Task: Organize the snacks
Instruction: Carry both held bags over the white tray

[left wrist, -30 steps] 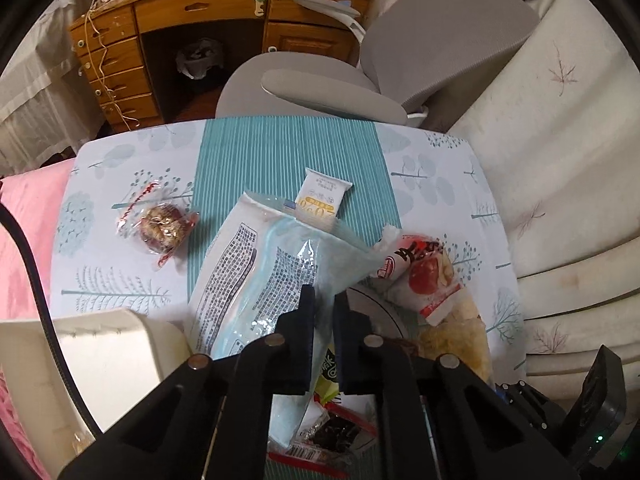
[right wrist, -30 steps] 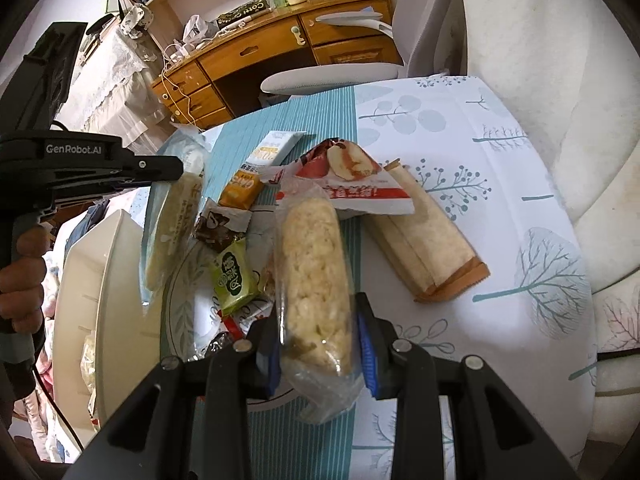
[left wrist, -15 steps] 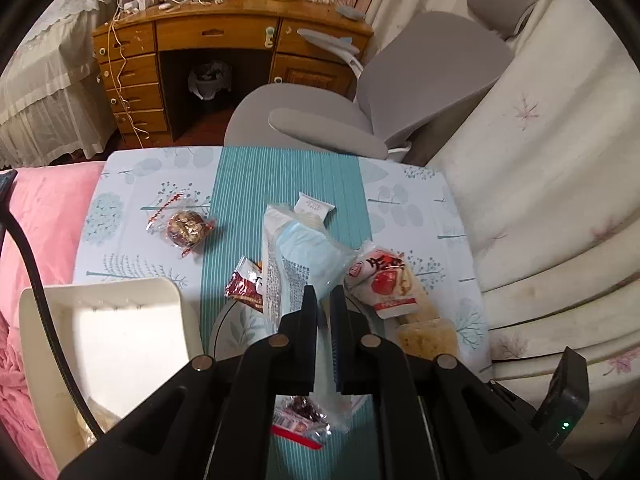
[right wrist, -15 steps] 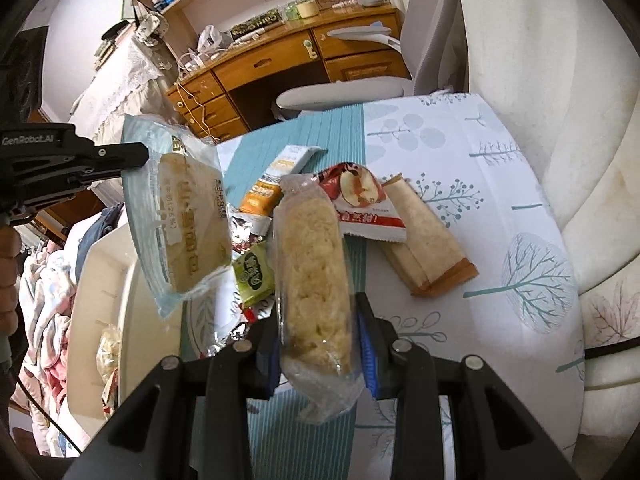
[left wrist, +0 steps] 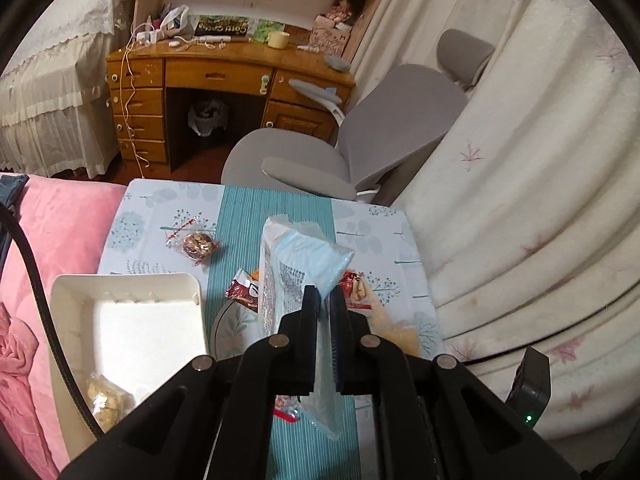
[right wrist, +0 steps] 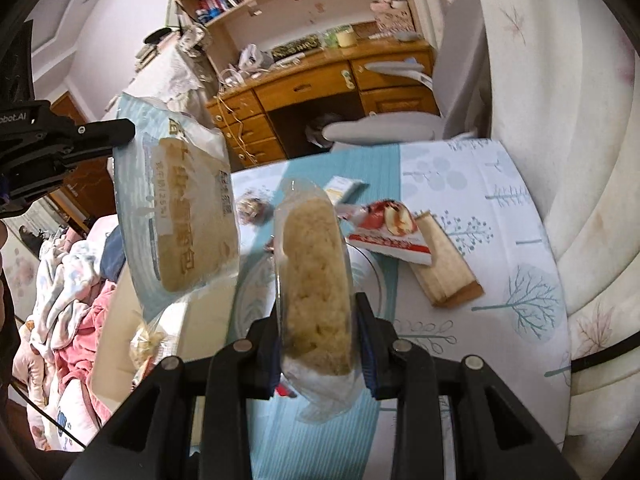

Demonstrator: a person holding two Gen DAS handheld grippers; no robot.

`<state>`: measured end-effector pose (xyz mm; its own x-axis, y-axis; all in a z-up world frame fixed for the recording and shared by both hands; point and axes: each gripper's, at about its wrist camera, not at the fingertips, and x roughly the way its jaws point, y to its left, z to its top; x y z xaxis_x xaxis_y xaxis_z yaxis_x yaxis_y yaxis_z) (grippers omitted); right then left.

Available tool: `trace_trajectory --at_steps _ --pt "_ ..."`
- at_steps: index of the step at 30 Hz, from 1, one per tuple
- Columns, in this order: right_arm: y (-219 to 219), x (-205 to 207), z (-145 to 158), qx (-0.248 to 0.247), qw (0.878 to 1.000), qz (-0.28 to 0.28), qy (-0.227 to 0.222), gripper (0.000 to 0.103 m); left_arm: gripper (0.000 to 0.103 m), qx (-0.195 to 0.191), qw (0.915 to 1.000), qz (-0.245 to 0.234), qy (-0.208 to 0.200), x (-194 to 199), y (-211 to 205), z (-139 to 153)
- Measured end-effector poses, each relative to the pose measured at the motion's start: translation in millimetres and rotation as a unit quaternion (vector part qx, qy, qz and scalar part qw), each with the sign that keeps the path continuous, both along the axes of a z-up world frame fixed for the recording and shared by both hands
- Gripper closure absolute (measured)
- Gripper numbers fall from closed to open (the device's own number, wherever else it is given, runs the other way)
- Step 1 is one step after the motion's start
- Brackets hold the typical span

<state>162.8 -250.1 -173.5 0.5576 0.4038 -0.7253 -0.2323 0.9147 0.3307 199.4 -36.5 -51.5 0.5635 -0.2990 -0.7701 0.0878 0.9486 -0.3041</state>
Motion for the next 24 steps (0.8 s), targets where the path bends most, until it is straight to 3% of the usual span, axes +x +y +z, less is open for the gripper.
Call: trace_trajectory --at_steps 13,24 --pt "51 -42 41 0.007 0.999 0.024 -0.041 0.072 0.100 -0.007 0.9977 -0.003 -0.067 -67 50 58" --pt "130 -71 48 0.003 0.996 0.072 -0.051 0.072 0.100 0.004 0.9996 0.028 -0.003 -106 133 23"
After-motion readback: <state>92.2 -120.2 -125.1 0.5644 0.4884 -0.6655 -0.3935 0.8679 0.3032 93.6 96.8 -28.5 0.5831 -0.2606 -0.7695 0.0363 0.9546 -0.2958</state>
